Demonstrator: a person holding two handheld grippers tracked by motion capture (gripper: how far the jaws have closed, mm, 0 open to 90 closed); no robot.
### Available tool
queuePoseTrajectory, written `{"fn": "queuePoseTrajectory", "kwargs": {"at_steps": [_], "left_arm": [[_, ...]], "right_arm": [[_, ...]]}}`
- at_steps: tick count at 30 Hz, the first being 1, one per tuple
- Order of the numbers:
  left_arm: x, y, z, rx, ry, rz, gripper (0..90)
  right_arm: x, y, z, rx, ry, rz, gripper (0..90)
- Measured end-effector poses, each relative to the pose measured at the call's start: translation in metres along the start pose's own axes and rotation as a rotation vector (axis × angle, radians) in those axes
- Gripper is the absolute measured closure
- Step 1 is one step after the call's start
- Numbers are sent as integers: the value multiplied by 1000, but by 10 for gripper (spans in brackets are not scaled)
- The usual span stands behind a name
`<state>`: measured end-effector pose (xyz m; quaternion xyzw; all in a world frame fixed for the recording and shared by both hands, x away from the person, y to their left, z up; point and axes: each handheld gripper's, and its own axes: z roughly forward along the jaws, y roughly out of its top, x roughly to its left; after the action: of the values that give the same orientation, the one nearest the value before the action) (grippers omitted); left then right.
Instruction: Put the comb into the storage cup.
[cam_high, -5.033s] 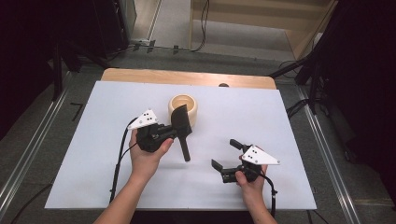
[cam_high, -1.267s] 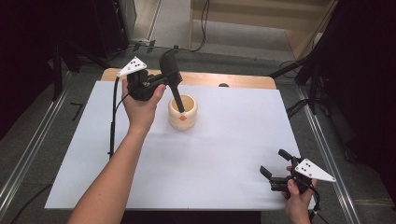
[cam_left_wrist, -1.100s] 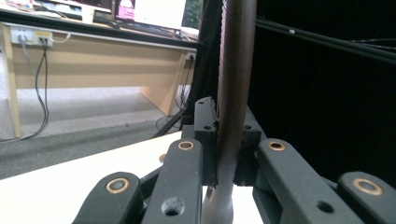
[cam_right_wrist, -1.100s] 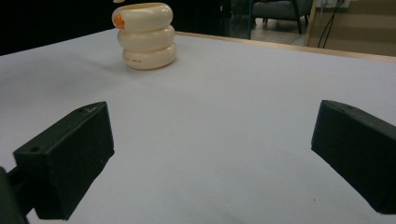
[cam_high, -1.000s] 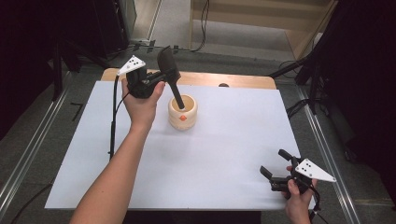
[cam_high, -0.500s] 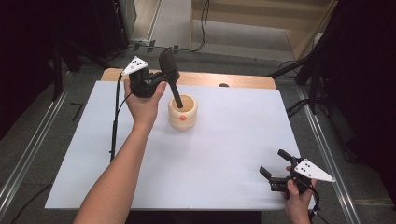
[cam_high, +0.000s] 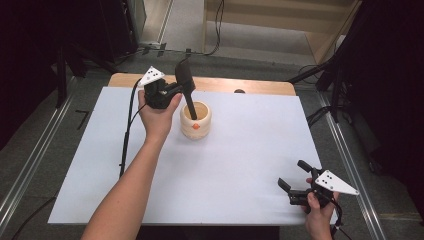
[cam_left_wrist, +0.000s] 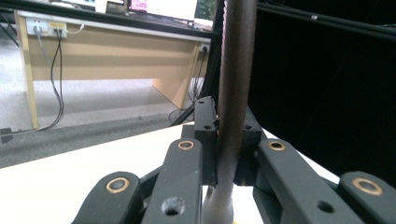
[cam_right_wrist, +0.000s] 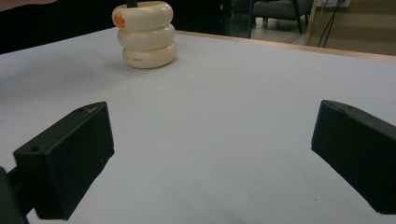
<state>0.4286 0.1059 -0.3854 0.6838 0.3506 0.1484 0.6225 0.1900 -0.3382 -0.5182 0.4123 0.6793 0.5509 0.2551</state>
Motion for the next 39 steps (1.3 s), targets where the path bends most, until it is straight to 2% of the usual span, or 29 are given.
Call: {"fn": "queuePoseTrajectory", "kwargs": {"at_steps": [4, 9, 12, 14, 19, 24, 29, 39], "left_arm": [[3, -6, 1, 7, -5, -19, 838], [4, -11, 2, 19, 5, -15, 838], [4, -14, 3, 16, -11, -29, 838], [4, -16, 4, 22, -10, -25, 838], [5, -24, 9, 27, -17, -46, 838], [5, -32, 12, 38, -15, -41, 838], [9, -40, 13, 31, -45, -84, 837], [12, -52, 16, 61, -22, -90, 837]], "right_arm": [[0, 0, 0, -1, 1, 2, 0], [0, 0, 0, 1, 2, -3, 0], [0, 0, 1, 2, 2, -4, 0], [0, 0, 1, 4, 0, -4, 0], [1, 0, 1, 7, 1, -5, 0], [0, 0, 1, 4, 2, -5, 0], [0, 0, 1, 3, 1, -3, 0], [0, 0, 2, 6, 2, -8, 0]]}}
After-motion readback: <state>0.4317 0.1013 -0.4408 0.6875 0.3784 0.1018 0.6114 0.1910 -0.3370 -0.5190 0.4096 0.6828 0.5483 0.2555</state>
